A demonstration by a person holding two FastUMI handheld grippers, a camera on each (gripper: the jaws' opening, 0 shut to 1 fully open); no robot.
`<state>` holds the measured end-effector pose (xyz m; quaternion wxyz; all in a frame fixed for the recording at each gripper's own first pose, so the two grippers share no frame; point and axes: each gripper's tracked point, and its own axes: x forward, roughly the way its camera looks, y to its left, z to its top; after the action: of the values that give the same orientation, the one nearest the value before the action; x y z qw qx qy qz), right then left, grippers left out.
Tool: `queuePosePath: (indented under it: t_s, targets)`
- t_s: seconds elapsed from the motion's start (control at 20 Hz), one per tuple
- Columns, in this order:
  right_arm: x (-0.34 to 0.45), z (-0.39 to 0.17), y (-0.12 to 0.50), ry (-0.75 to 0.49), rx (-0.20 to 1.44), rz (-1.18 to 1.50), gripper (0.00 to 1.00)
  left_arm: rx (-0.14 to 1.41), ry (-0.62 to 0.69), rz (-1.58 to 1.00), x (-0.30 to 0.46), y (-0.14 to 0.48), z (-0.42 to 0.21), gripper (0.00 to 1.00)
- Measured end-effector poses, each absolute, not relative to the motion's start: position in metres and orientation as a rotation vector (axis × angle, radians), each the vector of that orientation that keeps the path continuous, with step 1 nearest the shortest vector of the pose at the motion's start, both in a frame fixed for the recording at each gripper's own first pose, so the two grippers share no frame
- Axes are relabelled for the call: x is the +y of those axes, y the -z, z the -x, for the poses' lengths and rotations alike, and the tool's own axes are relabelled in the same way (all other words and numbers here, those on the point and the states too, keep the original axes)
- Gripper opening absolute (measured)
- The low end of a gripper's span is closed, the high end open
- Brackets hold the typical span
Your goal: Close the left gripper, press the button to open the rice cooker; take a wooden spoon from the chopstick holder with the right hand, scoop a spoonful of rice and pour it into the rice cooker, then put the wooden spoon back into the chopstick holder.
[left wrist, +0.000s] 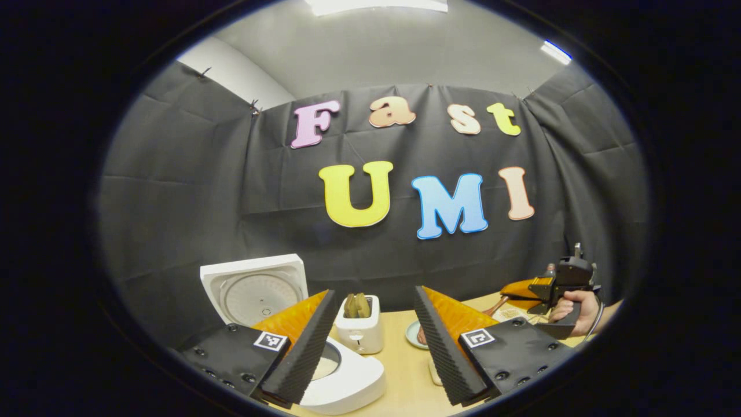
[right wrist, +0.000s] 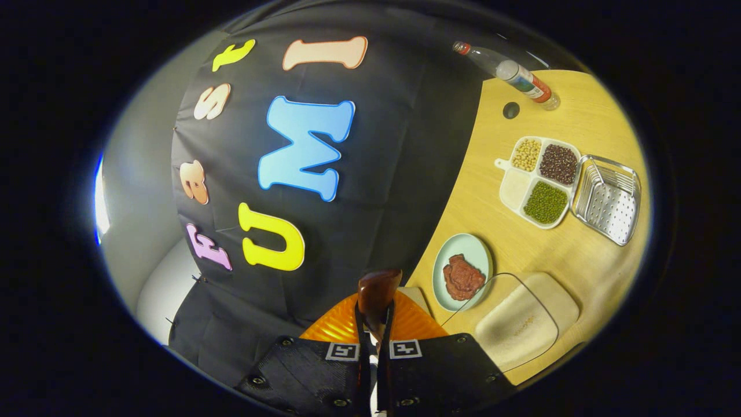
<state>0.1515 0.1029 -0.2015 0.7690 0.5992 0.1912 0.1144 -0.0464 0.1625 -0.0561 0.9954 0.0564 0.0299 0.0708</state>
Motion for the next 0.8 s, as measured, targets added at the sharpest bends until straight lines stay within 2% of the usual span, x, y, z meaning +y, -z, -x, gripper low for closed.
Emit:
queuePosePath:
  t_s: [0.8]
  targets:
    - [0.224,-0.156,0.134,-0.468,0.437,-1.270,0.04,0.061,-0.209,-0.103,0.223,0.062,0.070,0.97]
